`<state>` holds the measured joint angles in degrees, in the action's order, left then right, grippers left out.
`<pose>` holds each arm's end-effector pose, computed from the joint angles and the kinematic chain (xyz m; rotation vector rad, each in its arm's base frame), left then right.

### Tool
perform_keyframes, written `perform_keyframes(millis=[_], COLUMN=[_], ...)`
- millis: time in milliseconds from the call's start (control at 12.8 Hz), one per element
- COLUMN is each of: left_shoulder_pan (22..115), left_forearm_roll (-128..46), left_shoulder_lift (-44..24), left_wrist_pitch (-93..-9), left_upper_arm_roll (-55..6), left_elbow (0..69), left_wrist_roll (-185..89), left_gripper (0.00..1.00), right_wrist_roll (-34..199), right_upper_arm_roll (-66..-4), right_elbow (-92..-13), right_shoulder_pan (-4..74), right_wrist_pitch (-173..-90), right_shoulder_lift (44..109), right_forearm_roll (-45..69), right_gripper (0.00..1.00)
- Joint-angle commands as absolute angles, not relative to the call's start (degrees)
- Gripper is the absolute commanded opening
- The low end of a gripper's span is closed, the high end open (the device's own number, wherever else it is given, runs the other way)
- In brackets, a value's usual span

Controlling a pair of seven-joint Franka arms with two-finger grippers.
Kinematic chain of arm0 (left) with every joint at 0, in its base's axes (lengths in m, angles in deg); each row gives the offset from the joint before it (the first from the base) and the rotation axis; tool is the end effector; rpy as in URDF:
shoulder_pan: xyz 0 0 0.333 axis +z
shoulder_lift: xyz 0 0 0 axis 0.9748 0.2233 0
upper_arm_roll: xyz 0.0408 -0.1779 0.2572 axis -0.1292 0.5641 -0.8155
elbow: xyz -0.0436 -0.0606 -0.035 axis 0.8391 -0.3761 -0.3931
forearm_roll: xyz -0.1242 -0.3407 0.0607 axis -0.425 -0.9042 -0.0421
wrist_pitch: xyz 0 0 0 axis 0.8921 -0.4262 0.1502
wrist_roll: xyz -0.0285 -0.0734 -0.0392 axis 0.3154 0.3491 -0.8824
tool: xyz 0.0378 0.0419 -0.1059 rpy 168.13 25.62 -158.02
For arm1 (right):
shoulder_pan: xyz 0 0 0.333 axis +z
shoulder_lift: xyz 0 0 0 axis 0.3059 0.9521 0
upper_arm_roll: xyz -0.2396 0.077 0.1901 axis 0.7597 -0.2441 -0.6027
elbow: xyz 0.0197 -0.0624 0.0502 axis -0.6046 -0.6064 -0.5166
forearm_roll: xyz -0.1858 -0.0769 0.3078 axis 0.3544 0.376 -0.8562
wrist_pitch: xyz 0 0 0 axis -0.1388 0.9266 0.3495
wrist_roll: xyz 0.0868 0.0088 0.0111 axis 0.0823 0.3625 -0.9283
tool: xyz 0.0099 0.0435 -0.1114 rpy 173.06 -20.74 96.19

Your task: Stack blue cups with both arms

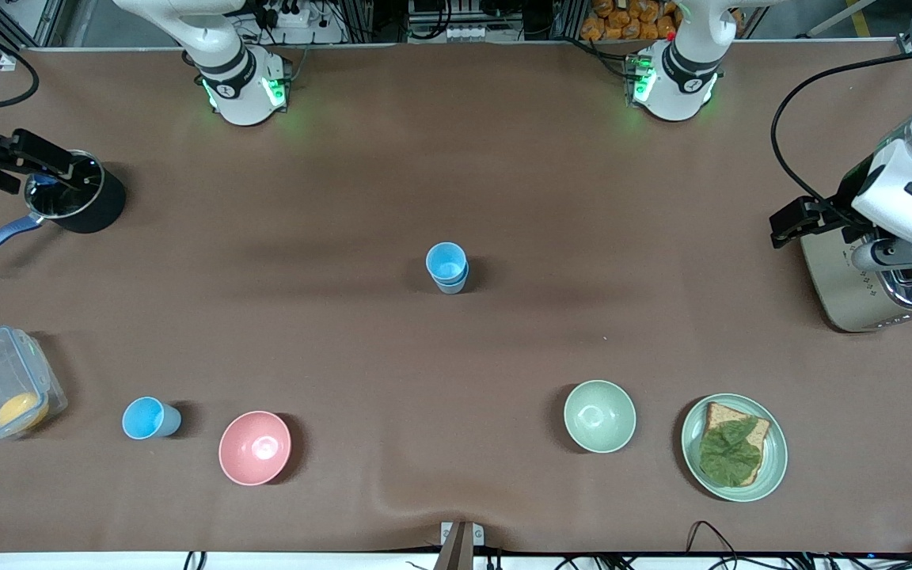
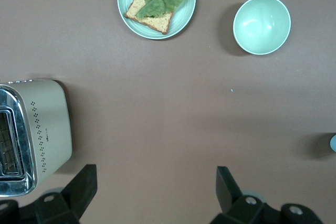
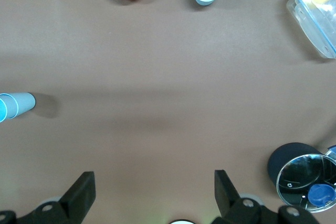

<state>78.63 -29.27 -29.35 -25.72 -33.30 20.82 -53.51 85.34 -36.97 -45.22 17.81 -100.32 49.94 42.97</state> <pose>0.5583 -0.0677 0.5883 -3.1117 -0.1005 0.0064 0.5004 -0.0172 0.6198 -3.0312 0.0136 0.1030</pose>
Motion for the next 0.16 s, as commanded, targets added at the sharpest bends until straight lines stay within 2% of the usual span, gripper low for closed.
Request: perform_keyframes(millis=[0, 78], left_shoulder_pan=[78.9, 78.9], left_forearm_roll=[-30.6, -30.6], left_shoulder_lift=[-30.3, -30.3], left_wrist_pitch=[-23.6, -23.1], left_upper_arm_roll=[-33.5, -33.5], left_elbow=[19.4, 18.7], left_wrist_roll=[-52.5, -52.5], left_gripper=[1.00, 1.00], right_wrist_roll=[85.4, 85.4], right_upper_arm_roll=[-38.1, -38.1], right_elbow=[-45.5, -45.4], right_shoulder_pan=[16.6, 16.8], right_wrist_pitch=[-101.4, -101.6], right_shoulder_lift=[50.2, 50.6], right_forearm_roll=[44.0, 44.7], right_gripper=[1.00, 1.00])
